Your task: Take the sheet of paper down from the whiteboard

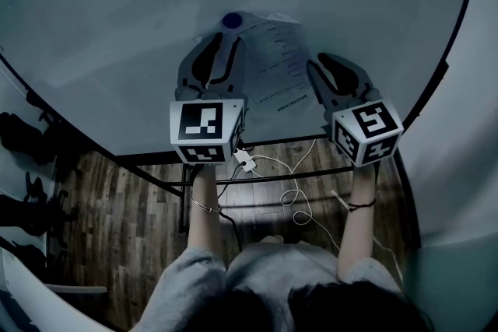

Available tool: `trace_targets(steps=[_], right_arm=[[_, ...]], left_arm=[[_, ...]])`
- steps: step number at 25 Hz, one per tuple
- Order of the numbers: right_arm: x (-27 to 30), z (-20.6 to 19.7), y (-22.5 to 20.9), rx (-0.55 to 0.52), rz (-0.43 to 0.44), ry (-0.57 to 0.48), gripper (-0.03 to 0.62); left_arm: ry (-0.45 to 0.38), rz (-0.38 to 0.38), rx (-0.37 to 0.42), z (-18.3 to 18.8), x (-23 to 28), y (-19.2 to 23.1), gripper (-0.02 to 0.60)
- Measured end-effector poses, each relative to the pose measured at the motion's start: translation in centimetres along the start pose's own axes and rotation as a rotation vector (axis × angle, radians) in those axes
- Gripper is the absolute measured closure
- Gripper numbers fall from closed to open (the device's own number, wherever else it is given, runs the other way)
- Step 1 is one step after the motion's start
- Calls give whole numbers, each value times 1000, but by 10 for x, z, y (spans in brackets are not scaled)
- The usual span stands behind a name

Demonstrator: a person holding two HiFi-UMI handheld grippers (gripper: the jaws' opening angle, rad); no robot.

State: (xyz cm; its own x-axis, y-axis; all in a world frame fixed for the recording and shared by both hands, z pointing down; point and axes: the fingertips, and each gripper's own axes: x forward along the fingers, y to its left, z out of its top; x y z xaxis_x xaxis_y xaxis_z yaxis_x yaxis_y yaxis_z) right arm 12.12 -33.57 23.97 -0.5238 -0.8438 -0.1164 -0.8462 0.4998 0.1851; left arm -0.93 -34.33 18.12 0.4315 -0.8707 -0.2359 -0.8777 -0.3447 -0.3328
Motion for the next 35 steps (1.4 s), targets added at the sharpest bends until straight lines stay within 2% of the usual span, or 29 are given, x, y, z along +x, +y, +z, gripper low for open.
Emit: trace_targets(steps=[11,19,24,33,35], right_arm=[[2,-6,4,-21,60,20,492],[7,-8,3,-21,85,32,493],[14,-8,-1,-22,103,38,493],[25,-8,-1,-17,99,68,494],[26,-8,-2,-11,88,72,518]], left_arm=[[23,61,72,14,12,2,459],[81,126,210,20,22,-2,456],[98,132,238,13,35,-5,456],[76,157,262,13,38,-3,457],[77,165,274,13,37,-1,457]])
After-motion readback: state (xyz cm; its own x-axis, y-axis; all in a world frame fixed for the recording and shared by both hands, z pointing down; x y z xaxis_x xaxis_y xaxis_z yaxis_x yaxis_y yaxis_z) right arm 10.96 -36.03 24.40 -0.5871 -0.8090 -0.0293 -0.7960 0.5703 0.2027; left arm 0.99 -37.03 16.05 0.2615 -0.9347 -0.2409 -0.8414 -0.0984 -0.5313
